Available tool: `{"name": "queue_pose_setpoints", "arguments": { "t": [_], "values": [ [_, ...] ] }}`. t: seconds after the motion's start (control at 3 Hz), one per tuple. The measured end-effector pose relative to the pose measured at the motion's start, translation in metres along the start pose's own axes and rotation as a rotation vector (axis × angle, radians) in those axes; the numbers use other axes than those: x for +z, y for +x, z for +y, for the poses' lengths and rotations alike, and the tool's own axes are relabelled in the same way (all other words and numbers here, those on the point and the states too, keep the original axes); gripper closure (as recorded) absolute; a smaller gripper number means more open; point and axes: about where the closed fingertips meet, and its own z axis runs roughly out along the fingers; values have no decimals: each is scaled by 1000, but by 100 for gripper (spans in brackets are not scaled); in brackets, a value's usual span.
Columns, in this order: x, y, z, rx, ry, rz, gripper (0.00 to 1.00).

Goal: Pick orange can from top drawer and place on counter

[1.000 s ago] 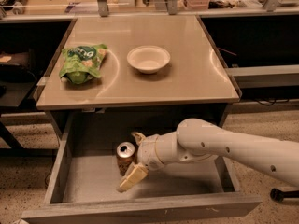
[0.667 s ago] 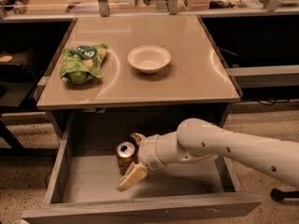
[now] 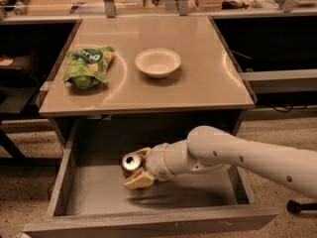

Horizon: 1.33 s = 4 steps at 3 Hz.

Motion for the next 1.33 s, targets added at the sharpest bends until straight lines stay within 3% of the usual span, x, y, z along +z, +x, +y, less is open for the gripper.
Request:
{"name": "queue_pose_setpoints", "arguments": {
  "t": [0.67, 1.0, 1.33],
  "values": [
    [-4, -6, 1, 0, 3, -8, 87],
    [-34, -29, 1, -5, 34, -49, 100],
    [-81, -45, -6, 12, 101, -26, 100]
  ]
}}
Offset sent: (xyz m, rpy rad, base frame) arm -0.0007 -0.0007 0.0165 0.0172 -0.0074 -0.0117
